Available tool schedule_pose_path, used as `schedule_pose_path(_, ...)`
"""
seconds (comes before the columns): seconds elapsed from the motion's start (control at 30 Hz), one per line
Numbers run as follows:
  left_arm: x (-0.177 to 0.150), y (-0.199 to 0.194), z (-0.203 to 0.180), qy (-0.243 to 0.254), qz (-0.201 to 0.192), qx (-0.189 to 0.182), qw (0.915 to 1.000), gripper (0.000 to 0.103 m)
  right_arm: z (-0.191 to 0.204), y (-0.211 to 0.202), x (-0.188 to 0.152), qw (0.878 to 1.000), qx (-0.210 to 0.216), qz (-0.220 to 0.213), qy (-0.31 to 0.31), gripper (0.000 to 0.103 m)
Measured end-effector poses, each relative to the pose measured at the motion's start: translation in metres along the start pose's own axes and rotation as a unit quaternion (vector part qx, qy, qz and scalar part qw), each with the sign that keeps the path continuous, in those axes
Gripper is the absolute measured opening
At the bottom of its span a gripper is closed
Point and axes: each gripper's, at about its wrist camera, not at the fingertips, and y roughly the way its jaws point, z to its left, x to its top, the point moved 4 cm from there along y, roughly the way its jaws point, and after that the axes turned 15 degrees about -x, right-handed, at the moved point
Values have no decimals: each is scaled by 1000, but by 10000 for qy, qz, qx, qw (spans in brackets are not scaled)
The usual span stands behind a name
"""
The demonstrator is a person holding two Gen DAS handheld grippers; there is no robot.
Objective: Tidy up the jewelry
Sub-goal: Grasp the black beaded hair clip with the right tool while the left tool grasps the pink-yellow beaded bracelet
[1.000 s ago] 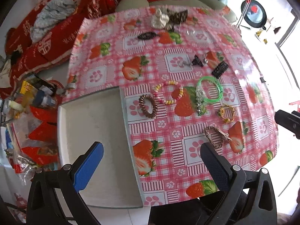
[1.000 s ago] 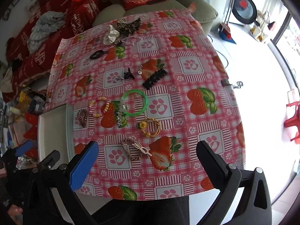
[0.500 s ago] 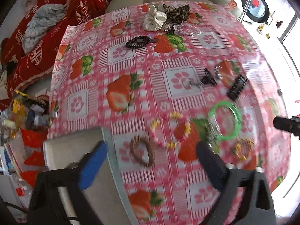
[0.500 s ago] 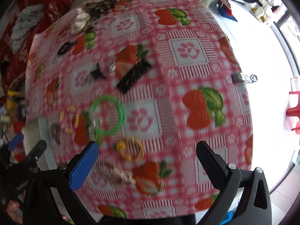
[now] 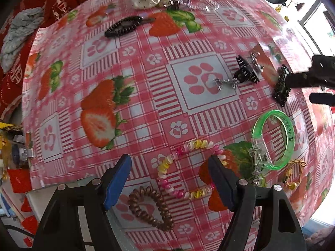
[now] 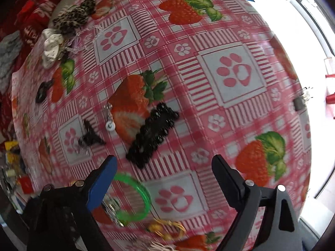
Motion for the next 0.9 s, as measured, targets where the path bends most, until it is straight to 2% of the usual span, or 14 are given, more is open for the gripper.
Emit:
schedule_pose_path(0.1, 1, 8, 3, 33, 84, -68, 9999, 81, 8, 8, 7, 9999, -66, 21, 149, 91)
schedule_pose_path(0.23, 2, 10, 2, 71, 18, -134, 9999, 73, 19, 17, 14, 9989, -370, -38, 282, 89)
schedule_pose_path(0.3, 1, 8, -1, 101, -13, -160, 9998, 63, 29, 17, 19, 9979, -582, -139, 230, 82)
schedule_pose_path(0.37, -1, 8, -12, 161, -37, -214, 9996, 35, 37, 15, 21, 9967, -775, -200, 134, 76)
schedule_pose_path(0.4, -2, 8, -16, 182, -27, -222, 9996, 28, 43, 14, 20, 9966, -780, -237, 70, 73)
schedule_pose_path(0.47, -2, 9, -22, 203, 7, -228, 9995, 16, 54, 9, 19, 9960, -821, -317, -142, 54)
schedule_pose_path(0.5, -1, 9, -23, 186, 16, -249, 9995, 15, 60, 6, 19, 9956, -822, -363, -261, 46)
schedule_pose_path(0.67, -1, 0, -23, -325, -112, -574, 9978, 15, 72, 0, 20, 9956, -774, -340, -401, 46)
schedule_pose_path(0.9, -1, -35, -28, -714, -381, -691, 9943, 15, 57, -12, 22, 9973, -347, -346, -553, 46)
